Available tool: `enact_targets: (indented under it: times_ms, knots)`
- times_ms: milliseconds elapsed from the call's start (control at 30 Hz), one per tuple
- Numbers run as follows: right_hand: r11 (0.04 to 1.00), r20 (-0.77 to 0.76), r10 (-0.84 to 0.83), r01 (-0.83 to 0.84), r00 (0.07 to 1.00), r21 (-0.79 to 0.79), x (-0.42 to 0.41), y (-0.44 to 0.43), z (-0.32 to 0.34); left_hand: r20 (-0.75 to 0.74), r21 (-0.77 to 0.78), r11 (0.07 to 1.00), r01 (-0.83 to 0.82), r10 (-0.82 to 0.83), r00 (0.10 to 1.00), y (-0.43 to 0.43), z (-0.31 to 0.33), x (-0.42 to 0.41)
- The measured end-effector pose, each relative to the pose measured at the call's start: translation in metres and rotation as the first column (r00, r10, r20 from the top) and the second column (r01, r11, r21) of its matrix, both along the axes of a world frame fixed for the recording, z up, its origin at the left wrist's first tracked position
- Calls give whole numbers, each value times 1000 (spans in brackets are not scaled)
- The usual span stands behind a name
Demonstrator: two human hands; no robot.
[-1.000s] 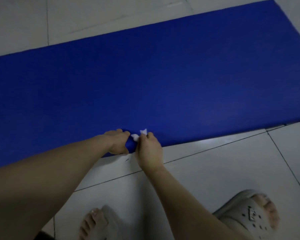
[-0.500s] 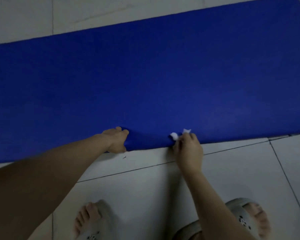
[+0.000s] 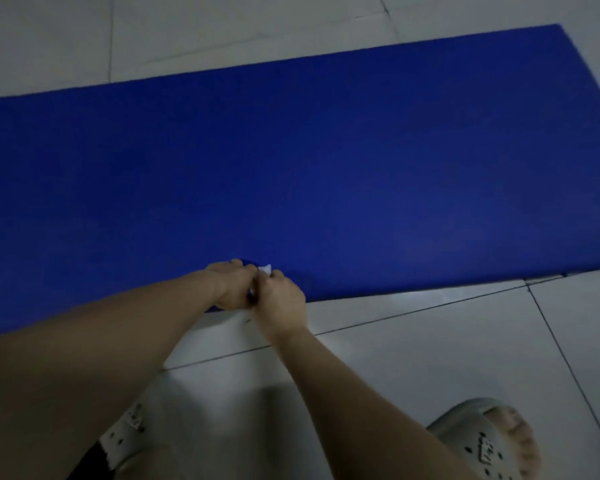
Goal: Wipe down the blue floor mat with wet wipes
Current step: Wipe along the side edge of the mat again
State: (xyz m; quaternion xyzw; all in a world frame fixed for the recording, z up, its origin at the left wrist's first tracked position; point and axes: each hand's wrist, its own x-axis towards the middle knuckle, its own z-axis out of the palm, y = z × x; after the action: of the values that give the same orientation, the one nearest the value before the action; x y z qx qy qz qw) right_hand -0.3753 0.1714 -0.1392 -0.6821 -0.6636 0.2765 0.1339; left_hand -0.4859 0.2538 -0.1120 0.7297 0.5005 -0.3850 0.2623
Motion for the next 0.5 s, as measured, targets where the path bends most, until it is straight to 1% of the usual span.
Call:
enact_targets:
  times_ms: [67,133,167,200,267,333,367,400,433,500]
  knots:
    - [995,21,-52,50,998,82,26,-6,-3,-17,15,999,31,-31,999,1,1,-3]
    - [967,67,-205,192,976,167,67,-16,-11,-27,9,998,62,-62,998,0,2,-3]
    - [947,91,-292,275,952,165,88,-21,-15,-21,6,997,79,-79,997,0,3,-2]
    - [927,119,-364,348,924,138,105,-27,-15,-10,4,996,92,-92,996,0,3,-3]
    - [867,123,-497,487,859,105,122,-32,-15,8,11,997,82,-83,997,2,2,-1]
    - [764,87,-644,635,760,113,107,-25,-14,30,25,996,85,-86,996,2,2,-4]
    - [731,62,-681,674,730,107,91,-20,-12,38,27,996,80,-81,996,1,1,-6]
    - [746,51,-665,657,745,111,70,-16,-13,48,35,997,75,-76,996,0,0,-8]
    - [798,41,-599,593,799,107,47,-11,-13,59,46,996,71,-74,996,0,-1,-9]
    - [921,7,-381,379,924,84,-4,-7,-14,91,62,997,50,-55,994,-1,-4,-11]
